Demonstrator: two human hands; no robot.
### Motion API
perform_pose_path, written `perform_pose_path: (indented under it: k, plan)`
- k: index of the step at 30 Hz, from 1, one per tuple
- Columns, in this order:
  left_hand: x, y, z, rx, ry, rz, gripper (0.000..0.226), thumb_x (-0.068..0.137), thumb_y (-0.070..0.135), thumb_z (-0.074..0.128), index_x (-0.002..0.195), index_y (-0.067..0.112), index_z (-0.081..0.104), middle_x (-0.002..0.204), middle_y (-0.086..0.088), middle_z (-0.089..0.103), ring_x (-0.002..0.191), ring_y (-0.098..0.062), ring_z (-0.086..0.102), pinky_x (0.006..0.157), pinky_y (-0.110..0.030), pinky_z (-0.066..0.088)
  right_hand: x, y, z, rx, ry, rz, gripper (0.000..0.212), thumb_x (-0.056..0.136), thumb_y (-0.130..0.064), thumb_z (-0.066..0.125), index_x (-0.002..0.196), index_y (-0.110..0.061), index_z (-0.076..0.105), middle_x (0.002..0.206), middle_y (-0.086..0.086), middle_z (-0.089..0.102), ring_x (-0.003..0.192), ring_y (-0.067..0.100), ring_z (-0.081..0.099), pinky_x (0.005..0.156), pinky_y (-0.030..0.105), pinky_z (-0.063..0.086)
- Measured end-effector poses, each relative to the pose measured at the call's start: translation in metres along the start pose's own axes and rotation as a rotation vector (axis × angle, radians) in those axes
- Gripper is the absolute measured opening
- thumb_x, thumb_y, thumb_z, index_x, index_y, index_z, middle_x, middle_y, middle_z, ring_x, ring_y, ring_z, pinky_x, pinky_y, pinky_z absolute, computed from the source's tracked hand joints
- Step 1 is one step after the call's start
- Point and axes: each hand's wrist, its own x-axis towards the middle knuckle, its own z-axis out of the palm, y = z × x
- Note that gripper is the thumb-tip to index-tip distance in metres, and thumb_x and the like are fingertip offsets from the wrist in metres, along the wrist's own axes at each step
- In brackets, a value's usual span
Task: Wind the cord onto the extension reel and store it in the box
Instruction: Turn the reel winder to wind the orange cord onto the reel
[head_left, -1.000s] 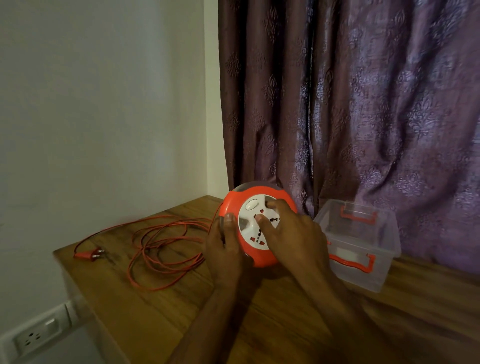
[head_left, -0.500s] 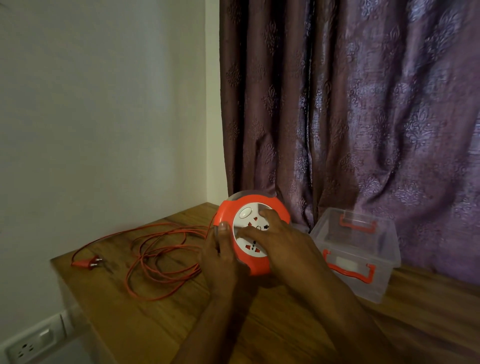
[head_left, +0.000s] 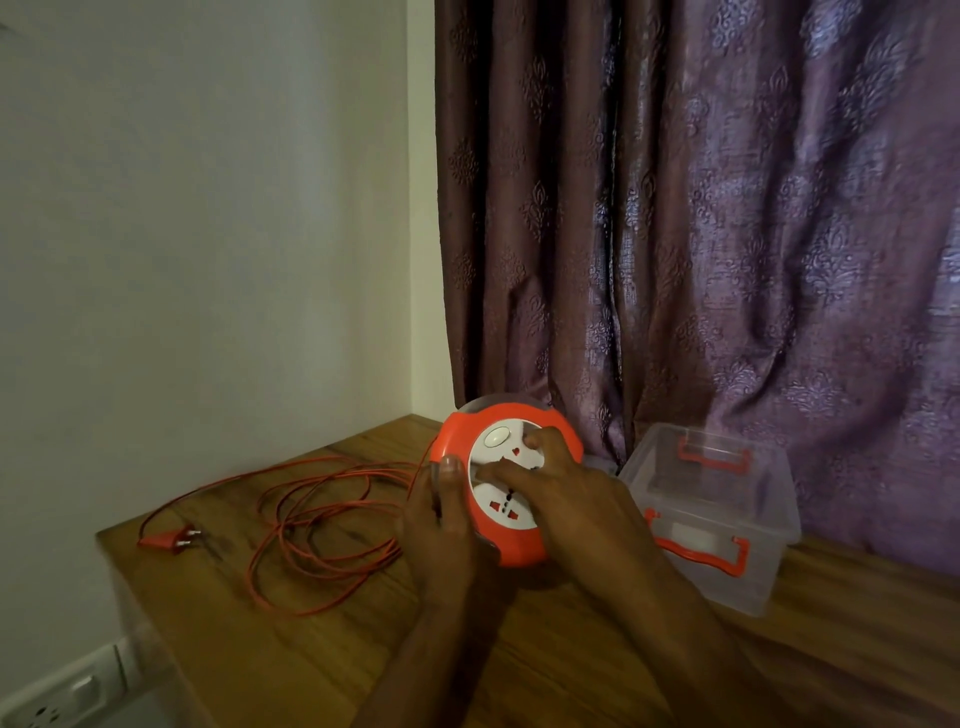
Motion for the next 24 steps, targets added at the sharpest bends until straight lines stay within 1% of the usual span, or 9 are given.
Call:
perform_pose_path:
  k: [3,5,6,9,12,14,17,21,24]
  plan:
    - [0.001,-0.005,0.000,0.033,0.012,-0.004,0.029,0.080,0.065,0.045,0.086,0.044,0.064,0.082,0.016,0.072,0.072,-0.007,0.073,0.054,-0.017,0.055,-0.001,0.001,0.001,0.014,0.042,0.020,0.047,0.091,-0.049,0.039,0.135,-0.056,0.023,0.149,-0.002,0.016,0.120,0.030,0.047,0.094,0.040,0.044]
    - [0.001,-0.005,0.000,0.054,0.016,0.012,0.025,0.084,0.059,0.046,0.080,0.042,0.064,0.077,0.013,0.072,0.071,-0.012,0.073,0.059,-0.024,0.058,-0.001,0.002,0.001,0.008,0.076,0.028,0.053,0.090,-0.042,0.046,0.134,-0.058,0.020,0.142,0.000,0.025,0.111,0.028,0.053,0.088,0.039,0.047]
    - [0.001,-0.004,0.000,0.053,0.016,0.023,0.025,0.085,0.056,0.047,0.079,0.040,0.065,0.073,0.013,0.072,0.069,-0.010,0.073,0.057,-0.022,0.057,0.000,0.003,0.002,0.010,0.085,0.039,0.057,0.089,-0.041,0.049,0.134,-0.059,0.019,0.139,0.001,0.028,0.109,0.027,0.054,0.085,0.038,0.048]
    - [-0.003,-0.002,0.002,0.022,0.016,0.032,0.034,0.086,0.050,0.047,0.084,0.025,0.070,0.068,0.010,0.072,0.061,0.000,0.069,0.046,-0.009,0.047,0.001,0.005,0.002,0.048,0.109,0.079,0.061,0.086,-0.053,0.051,0.136,-0.057,0.017,0.136,0.001,0.036,0.110,0.025,0.053,0.086,0.037,0.046]
    - [-0.005,-0.001,0.004,0.016,0.008,0.021,0.038,0.089,0.046,0.047,0.089,0.017,0.071,0.075,0.006,0.072,0.063,0.000,0.069,0.046,-0.009,0.047,0.001,0.005,0.004,0.069,0.168,0.112,0.063,0.080,-0.062,0.050,0.136,-0.055,0.021,0.134,-0.003,0.043,0.112,0.024,0.052,0.086,0.035,0.043]
    - [-0.007,0.001,0.004,0.008,-0.002,0.021,0.034,0.091,0.044,0.047,0.088,0.020,0.071,0.076,0.006,0.073,0.065,0.000,0.070,0.047,-0.009,0.048,0.000,0.004,0.005,0.090,0.204,0.149,0.064,0.078,-0.067,0.049,0.136,-0.053,0.024,0.131,-0.005,0.049,0.113,0.023,0.052,0.085,0.035,0.043]
    - [-0.009,0.006,0.004,0.026,-0.034,0.032,0.028,0.090,0.046,0.046,0.084,0.031,0.068,0.071,0.013,0.073,0.067,-0.001,0.070,0.049,-0.010,0.049,0.001,0.002,0.006,0.097,0.237,0.231,0.068,0.075,-0.075,0.045,0.136,-0.047,0.030,0.126,-0.005,0.058,0.110,0.022,0.055,0.084,0.035,0.044]
    - [-0.010,0.009,0.003,0.020,-0.046,0.020,0.026,0.087,0.052,0.045,0.085,0.038,0.066,0.075,0.019,0.074,0.071,0.000,0.071,0.049,-0.010,0.050,0.003,0.000,0.006,0.115,0.202,0.284,0.071,0.075,-0.077,0.041,0.137,-0.044,0.029,0.132,-0.003,0.055,0.114,0.025,0.054,0.089,0.038,0.044]
    - [-0.010,0.010,0.003,0.020,-0.045,0.022,0.026,0.086,0.054,0.044,0.086,0.040,0.066,0.075,0.020,0.074,0.071,0.001,0.071,0.049,-0.010,0.050,0.002,-0.002,0.004,0.055,0.203,0.253,0.067,0.080,-0.074,0.037,0.138,-0.043,0.029,0.129,-0.002,0.057,0.111,0.025,0.055,0.086,0.036,0.044]
